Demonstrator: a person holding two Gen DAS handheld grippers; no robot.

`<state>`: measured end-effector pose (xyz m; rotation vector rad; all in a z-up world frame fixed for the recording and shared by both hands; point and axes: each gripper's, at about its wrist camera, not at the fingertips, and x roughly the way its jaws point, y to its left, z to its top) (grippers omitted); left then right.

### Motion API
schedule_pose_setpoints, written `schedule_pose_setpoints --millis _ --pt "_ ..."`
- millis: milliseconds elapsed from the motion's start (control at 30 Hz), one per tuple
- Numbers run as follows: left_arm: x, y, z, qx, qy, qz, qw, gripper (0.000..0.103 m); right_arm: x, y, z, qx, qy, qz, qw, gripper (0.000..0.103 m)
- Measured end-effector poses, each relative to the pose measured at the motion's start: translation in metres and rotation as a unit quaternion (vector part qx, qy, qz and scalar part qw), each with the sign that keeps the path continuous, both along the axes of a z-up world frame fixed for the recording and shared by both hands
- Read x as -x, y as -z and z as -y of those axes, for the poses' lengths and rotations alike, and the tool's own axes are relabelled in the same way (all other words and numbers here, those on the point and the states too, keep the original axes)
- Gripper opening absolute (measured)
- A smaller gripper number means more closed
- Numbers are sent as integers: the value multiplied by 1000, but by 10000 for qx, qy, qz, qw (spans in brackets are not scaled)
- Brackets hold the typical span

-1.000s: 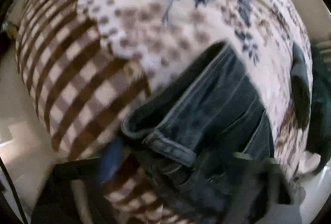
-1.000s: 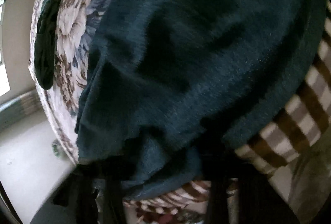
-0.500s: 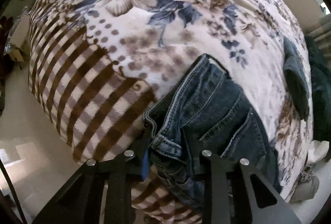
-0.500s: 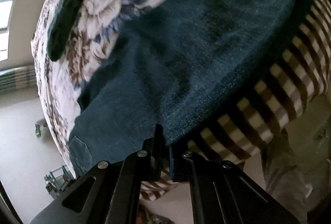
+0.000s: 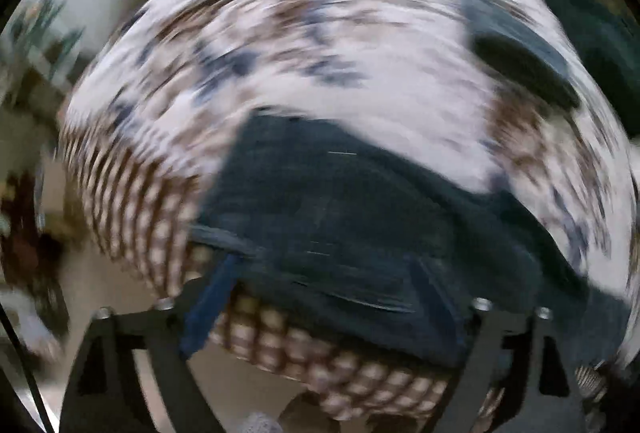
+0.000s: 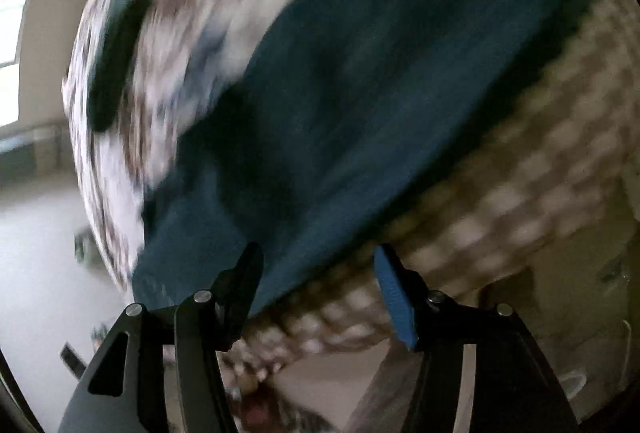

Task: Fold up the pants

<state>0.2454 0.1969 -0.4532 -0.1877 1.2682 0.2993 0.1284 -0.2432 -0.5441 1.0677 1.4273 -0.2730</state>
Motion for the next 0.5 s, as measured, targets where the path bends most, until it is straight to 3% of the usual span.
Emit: schedule_pose_setpoints --millis 67,233,300,433,467,500 --pt "-10 1 52 -139 417 -86 9990 95 10 -13 49 309 445 99 9985 61" --pt "-33 26 176 230 1033 -393 9936 95 25 -23 201 1024 1597 420 9809 61" --pt "-37 37 222 281 1243 -486 9907 95 23 -10 258 1040 1933 513 9743 61" --pt "-41 55 280 288 1390 -618 9879 95 10 30 323 884 2182 375 9712 58" --pt "-39 56 289 254 1412 -640 9876 95 8 41 333 775 2195 345 9719 44" --pt "-39 59 298 208 1452 -679 9869 95 6 50 339 698 2200 362 9723 16"
